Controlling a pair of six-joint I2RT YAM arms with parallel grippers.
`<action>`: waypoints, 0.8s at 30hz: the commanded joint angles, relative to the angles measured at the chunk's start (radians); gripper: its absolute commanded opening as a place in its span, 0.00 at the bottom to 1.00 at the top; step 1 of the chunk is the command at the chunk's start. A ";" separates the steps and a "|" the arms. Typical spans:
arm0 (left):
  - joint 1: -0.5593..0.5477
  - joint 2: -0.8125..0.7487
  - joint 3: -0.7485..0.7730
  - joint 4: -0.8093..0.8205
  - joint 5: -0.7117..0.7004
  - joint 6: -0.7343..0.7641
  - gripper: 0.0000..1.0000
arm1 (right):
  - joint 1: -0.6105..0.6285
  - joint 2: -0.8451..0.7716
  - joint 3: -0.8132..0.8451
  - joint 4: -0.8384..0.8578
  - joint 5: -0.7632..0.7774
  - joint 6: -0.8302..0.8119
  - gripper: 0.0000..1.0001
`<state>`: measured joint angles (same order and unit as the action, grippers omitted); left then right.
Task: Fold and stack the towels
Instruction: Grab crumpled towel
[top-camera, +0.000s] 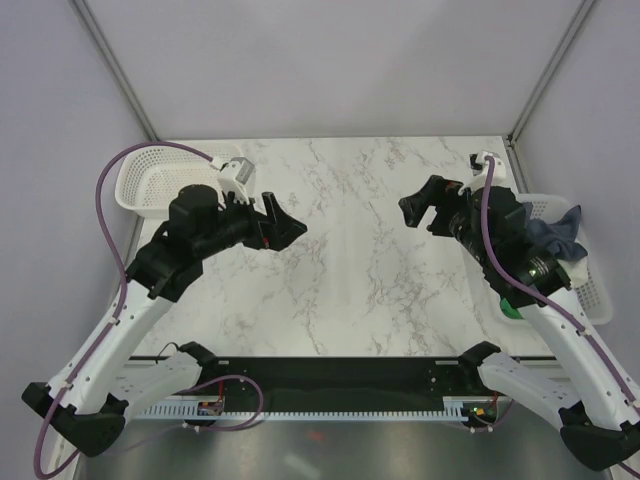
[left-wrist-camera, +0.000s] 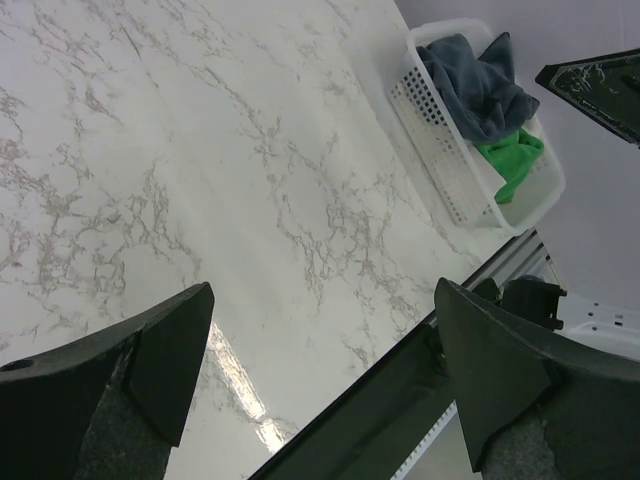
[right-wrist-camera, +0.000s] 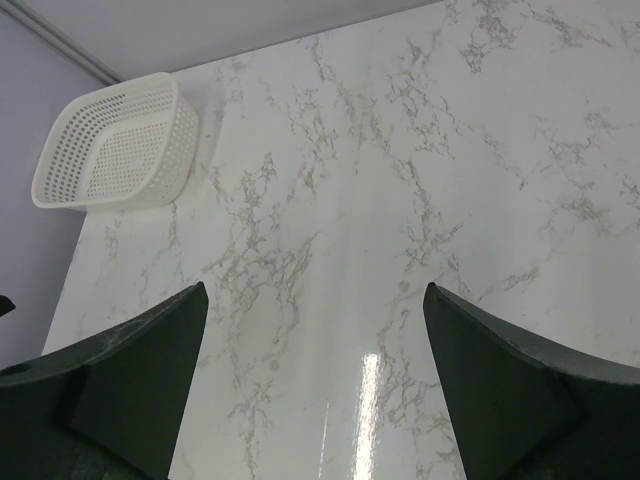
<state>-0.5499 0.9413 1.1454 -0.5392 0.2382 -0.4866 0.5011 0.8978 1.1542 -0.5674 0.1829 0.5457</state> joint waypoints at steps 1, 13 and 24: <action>0.004 -0.022 0.040 0.038 -0.004 -0.012 0.99 | 0.001 -0.005 0.012 0.032 0.020 0.003 0.98; 0.005 -0.019 0.042 0.044 0.041 -0.001 0.99 | -0.001 0.044 0.059 -0.049 0.378 0.020 0.94; 0.004 -0.076 -0.030 0.047 0.084 -0.013 0.99 | -0.475 0.245 0.158 -0.250 0.304 -0.004 0.74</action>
<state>-0.5499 0.8753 1.1233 -0.5217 0.2756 -0.4862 0.1135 1.1599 1.3334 -0.7498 0.5228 0.5457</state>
